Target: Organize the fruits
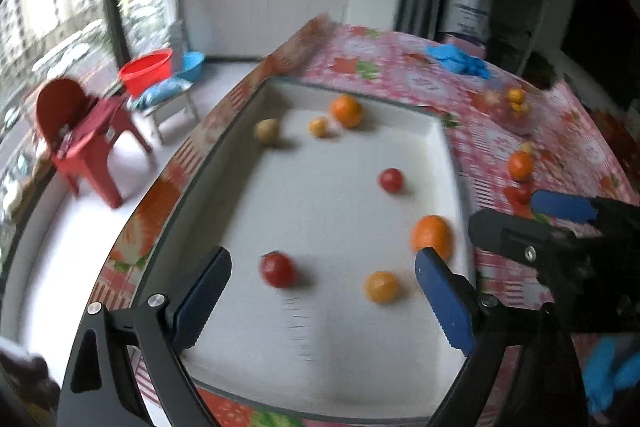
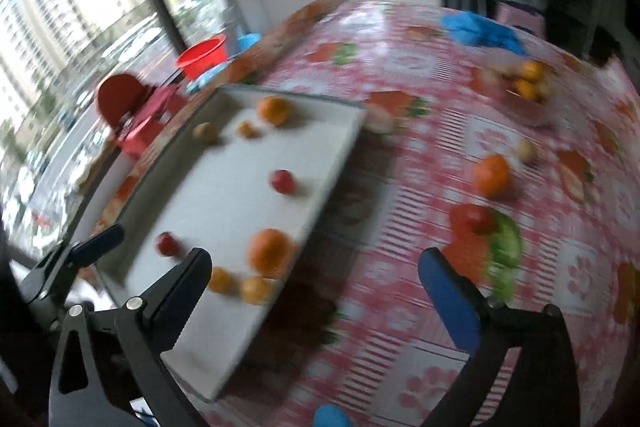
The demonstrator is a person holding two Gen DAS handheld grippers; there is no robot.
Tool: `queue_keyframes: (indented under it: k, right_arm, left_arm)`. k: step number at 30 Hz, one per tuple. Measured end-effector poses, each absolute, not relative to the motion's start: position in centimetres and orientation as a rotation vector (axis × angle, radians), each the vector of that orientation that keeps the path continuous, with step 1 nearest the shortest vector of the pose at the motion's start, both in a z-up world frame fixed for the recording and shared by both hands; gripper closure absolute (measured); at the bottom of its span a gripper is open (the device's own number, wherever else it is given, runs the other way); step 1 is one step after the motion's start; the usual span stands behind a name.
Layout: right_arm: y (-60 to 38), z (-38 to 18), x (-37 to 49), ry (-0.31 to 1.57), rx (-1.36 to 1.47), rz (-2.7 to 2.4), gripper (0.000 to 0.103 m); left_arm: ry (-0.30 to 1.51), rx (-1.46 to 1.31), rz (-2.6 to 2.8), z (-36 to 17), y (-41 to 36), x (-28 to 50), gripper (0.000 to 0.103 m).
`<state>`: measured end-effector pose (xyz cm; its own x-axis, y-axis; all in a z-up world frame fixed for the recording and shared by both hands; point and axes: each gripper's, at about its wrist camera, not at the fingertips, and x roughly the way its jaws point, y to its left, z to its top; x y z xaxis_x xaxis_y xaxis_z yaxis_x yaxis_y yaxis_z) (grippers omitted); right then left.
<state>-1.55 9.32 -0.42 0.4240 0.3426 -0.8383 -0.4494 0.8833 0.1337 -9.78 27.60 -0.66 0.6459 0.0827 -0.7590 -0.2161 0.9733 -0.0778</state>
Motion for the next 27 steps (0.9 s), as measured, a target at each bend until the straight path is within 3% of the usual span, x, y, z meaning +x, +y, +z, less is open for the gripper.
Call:
queue_keyframes:
  k: [7,14,27]
  right_arm:
    - [-0.2,-1.3,-1.3,1.025,0.001,0.304,0.000]
    - [-8.9,-4.1,-2.6,1.073,0.034,0.105,0.000]
    - [-11.3,-6.1,-6.2,0.928,-0.116,0.043,0.000]
  left_arm:
    - [0.817,-0.059,-0.047,1.1,18.9,-9.7,0.009]
    - [0.877,0.041,-0.178,-1.0,9.9,-9.1,0.009]
    - [1.011,0.070,-0.145,-5.7,6.1,-8.8,0.007]
